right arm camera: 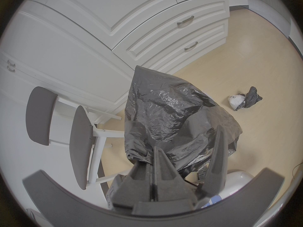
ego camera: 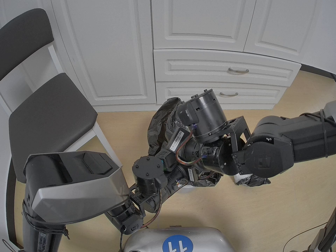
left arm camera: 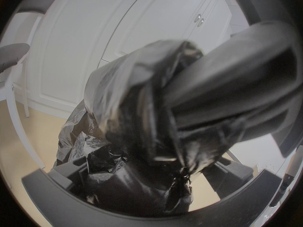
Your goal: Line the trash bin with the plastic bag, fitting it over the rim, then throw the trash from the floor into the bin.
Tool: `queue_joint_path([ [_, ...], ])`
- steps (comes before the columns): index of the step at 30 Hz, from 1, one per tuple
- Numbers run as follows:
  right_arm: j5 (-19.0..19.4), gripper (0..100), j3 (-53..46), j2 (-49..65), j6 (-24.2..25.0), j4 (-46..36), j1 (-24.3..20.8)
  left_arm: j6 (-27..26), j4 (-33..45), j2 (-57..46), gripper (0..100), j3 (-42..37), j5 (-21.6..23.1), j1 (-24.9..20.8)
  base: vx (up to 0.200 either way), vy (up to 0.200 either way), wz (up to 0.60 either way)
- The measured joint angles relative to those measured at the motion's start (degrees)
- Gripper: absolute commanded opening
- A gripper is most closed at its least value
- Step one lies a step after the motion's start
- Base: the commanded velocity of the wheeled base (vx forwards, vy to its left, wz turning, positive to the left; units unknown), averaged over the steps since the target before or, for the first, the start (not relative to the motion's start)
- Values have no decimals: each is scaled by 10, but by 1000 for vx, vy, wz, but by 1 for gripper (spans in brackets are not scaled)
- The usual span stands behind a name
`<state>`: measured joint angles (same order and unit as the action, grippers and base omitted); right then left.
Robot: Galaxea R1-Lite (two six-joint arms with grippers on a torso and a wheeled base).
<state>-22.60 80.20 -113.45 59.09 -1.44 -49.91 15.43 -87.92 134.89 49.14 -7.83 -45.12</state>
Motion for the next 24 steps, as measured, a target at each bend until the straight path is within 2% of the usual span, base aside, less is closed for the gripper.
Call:
queue_joint_path([
  [6, 0, 0, 1, 0, 0, -1, 0, 0, 0, 10, 100, 10, -7, -1, 0, 0, 0],
  [7, 0, 0, 1, 0, 0, -1, 0, 0, 0, 11, 0, 11, -8, -1, 0, 0, 0],
  [24, -12, 0, -13, 7, -18, -1, 1, 0, 1, 14, 0, 8, -9, -3, 0, 0, 0],
])
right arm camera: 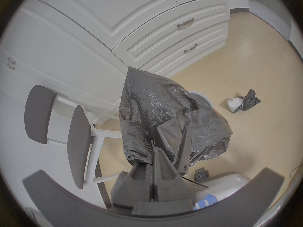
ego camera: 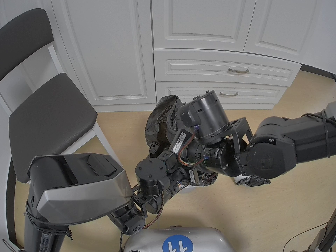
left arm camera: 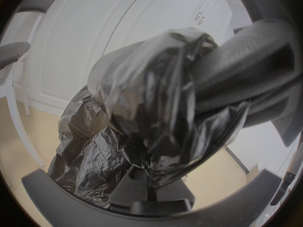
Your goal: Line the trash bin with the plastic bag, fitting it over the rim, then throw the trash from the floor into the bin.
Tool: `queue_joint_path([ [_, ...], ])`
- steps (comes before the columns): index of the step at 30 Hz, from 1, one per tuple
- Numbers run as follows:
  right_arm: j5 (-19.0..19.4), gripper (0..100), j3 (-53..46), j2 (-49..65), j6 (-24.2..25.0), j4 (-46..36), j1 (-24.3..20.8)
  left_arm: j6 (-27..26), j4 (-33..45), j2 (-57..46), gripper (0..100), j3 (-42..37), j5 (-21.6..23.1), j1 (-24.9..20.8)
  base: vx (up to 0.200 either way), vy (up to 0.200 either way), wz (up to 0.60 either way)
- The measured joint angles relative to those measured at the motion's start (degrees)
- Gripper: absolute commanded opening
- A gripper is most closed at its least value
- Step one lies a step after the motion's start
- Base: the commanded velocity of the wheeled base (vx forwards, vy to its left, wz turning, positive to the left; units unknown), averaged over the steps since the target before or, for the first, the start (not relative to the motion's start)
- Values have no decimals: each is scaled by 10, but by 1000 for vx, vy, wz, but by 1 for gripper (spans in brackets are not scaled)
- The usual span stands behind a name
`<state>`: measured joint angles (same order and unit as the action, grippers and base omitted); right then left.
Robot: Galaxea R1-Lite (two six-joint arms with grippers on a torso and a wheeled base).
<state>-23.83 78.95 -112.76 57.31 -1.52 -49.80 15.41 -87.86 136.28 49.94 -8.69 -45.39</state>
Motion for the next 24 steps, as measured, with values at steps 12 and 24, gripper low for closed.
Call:
queue_joint_path([
  [12, -8, 100, -89, 66, -88, 70, 6, 0, 0, -2, 0, -8, 0, -3, 0, 0, 0],
  [24, -6, 100, -143, 151, -157, 118, 35, 0, 0, -10, 0, -13, 2, 1, 0, 0, 0],
])
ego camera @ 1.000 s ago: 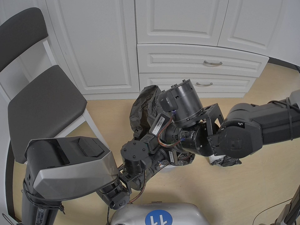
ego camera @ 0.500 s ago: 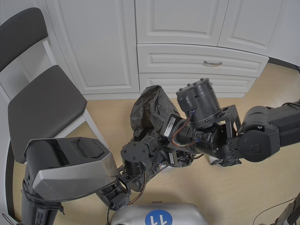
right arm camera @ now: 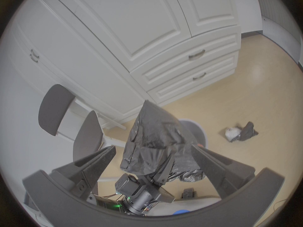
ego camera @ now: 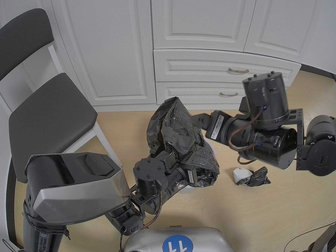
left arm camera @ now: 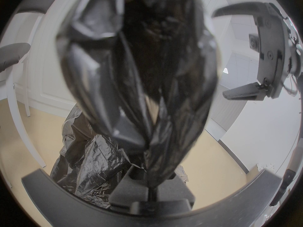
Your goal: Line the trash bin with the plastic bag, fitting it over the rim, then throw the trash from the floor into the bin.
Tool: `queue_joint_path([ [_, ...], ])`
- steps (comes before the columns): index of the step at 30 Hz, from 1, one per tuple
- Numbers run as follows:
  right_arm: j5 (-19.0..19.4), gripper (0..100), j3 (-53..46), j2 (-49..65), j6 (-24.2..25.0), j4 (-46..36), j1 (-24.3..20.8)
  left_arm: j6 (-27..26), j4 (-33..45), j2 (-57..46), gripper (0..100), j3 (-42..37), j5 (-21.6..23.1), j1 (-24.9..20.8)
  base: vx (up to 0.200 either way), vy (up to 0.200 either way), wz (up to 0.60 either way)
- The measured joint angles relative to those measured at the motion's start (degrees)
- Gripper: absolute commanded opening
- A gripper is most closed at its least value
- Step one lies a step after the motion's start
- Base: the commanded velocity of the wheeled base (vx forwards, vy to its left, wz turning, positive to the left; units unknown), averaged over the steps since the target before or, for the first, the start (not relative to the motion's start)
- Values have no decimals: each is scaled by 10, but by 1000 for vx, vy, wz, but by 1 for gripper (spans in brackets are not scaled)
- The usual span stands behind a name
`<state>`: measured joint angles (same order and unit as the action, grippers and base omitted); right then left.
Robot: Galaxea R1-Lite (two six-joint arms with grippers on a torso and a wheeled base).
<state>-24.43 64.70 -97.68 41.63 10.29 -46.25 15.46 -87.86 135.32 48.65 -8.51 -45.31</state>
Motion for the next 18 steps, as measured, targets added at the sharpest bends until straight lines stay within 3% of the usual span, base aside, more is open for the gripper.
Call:
queue_joint_path([
  [4, 2, 100, -8, 22, -19, -1, 16, -1, 2, -11, 0, -3, 9, 2, 0, 0, 0],
  [9, 14, 100, -24, 44, -64, 0, 55, -12, 37, -55, 0, -6, 64, 4, 0, 0, 0],
  [18, 59, 100, -71, 70, -153, 17, 135, -27, 284, -188, 0, 0, 176, 10, 0, 0, 0],
])
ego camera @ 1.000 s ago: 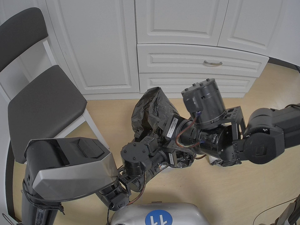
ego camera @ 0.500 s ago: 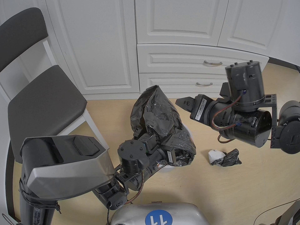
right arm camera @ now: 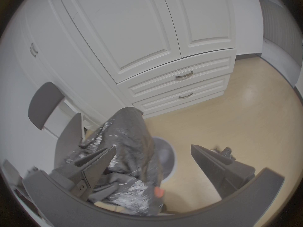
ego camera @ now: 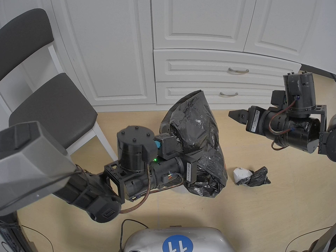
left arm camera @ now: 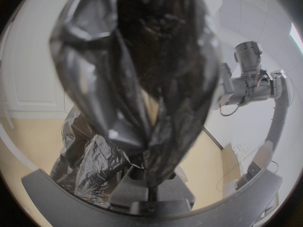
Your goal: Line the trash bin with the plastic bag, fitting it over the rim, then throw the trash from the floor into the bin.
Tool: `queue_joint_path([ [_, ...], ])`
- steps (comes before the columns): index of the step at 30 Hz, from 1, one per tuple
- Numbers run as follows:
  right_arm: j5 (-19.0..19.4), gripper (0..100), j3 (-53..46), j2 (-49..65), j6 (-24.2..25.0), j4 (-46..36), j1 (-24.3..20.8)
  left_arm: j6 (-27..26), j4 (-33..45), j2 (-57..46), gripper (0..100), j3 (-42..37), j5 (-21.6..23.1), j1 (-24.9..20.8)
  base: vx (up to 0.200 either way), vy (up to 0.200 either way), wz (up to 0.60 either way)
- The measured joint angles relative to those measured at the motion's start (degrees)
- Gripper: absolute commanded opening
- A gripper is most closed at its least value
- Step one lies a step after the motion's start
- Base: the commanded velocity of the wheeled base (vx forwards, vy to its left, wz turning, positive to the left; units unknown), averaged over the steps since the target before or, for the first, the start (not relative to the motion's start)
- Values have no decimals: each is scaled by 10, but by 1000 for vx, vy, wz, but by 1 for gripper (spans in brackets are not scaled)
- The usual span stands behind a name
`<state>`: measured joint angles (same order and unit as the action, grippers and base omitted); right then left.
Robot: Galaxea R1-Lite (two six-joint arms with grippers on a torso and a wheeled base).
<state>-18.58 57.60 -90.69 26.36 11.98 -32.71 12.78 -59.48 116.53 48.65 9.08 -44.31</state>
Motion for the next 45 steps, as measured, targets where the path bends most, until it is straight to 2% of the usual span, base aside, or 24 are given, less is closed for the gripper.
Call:
queue_joint_path([
  [4, 34, 100, -46, 13, -69, 34, 32, -36, 109, -41, 0, 21, 28, 6, 0, 0, 0],
  [12, 83, 100, -146, 33, -180, 151, 85, -185, 306, -86, 0, 76, 75, 30, 0, 0, 0],
  [15, 96, 100, -172, 35, -200, 178, 98, -231, 354, -93, 0, 102, 116, 42, 0, 0, 0],
  [18, 108, 100, -190, 34, -213, 189, 104, -244, 361, -96, 0, 125, 171, 55, 0, 0, 0],
  [23, 122, 100, -200, 20, -222, 207, 114, -249, 344, -95, 0, 143, 244, 73, 0, 0, 0],
  [28, 125, 100, -200, -7, -221, 298, 131, -250, 319, -87, 0, 140, 363, 92, 0, 0, 0],
  [31, 124, 100, -198, -25, -217, 345, 142, -248, 287, -77, 0, 135, 408, 100, 0, 0, 0],
  [40, 120, 100, -169, -63, -178, 366, 160, -194, 103, -25, 0, 92, 425, 99, 0, 0, 0],
  [45, 119, 100, -155, -78, -160, 369, 162, -119, -84, 23, 0, 70, 428, 98, 0, 0, 0],
])
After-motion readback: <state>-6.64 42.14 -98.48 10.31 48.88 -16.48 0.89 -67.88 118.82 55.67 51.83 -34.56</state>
